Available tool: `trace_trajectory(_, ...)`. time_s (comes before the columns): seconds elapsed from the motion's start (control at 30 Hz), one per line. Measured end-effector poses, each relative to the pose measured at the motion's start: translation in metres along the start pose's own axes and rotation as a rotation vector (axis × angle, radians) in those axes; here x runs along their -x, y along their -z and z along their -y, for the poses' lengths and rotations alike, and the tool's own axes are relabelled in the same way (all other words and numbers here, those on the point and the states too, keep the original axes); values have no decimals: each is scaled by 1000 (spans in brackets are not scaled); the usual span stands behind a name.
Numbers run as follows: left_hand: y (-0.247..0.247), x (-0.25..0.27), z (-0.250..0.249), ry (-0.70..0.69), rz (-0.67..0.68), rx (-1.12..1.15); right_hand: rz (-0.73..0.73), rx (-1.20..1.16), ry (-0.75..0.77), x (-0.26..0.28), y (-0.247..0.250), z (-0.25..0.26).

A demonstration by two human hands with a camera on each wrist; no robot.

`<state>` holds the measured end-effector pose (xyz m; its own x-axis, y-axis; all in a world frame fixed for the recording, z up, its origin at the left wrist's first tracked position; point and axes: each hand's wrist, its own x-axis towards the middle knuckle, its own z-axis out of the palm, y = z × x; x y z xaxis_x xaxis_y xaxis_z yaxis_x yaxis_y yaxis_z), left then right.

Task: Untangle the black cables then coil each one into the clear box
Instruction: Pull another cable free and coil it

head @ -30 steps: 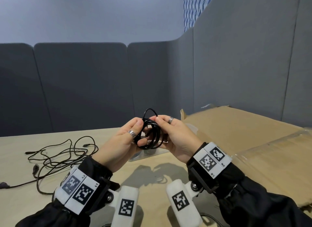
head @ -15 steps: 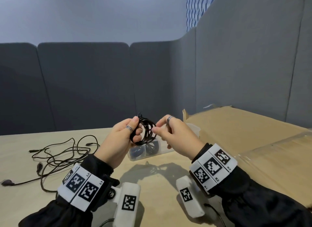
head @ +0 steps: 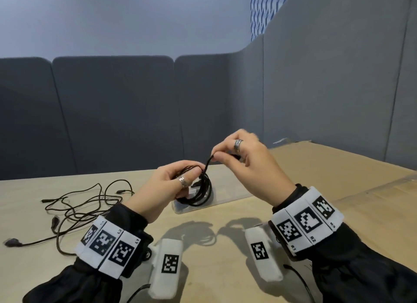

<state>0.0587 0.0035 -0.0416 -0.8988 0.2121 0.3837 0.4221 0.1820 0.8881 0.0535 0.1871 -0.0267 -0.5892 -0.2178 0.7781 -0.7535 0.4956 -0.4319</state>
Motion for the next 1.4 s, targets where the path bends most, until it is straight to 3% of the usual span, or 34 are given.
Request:
trace_trajectory(0.07, -3, -1, 0, 26, 1, -51, -138, 165, 21, -2, -2, -8)
trace_trajectory(0.13, -2, -1, 0, 42, 8, -22, -177, 241, 31, -4, -3, -14)
trace_trajectory(0.27, -2, -2, -1, 38, -45, 73, -154, 201, 1, -7, -3, -20)
trace_trajectory(0.43, -11, -1, 1, -15, 38, 236, -2, 110, -137, -8, -8, -19)
trace_trajectory(0.5, -13, 0, 1, -13, 49, 295, 65, -15, -222, -8, -16, -17)
trace_trajectory(0.67, -16, 1, 0, -66, 20, 236, 181, -629, -448, -3, -27, -3)
trace_trajectory(0.9, -14, -2, 3, -98, -87, 147, 188, -807, -534, -3, -27, 4)
trace_trajectory(1.1, -12, -2, 4, -58, -114, 153, 251, -619, -400, 0, -29, 4)
trace_trajectory(1.27, -11, 3, 3, -26, 16, 201, 348, -529, -385, 0, -26, -2)
trace_trajectory(1.4, -7, 2, 9, 4, 86, 47, 419, -444, -396, 2, -22, -4)
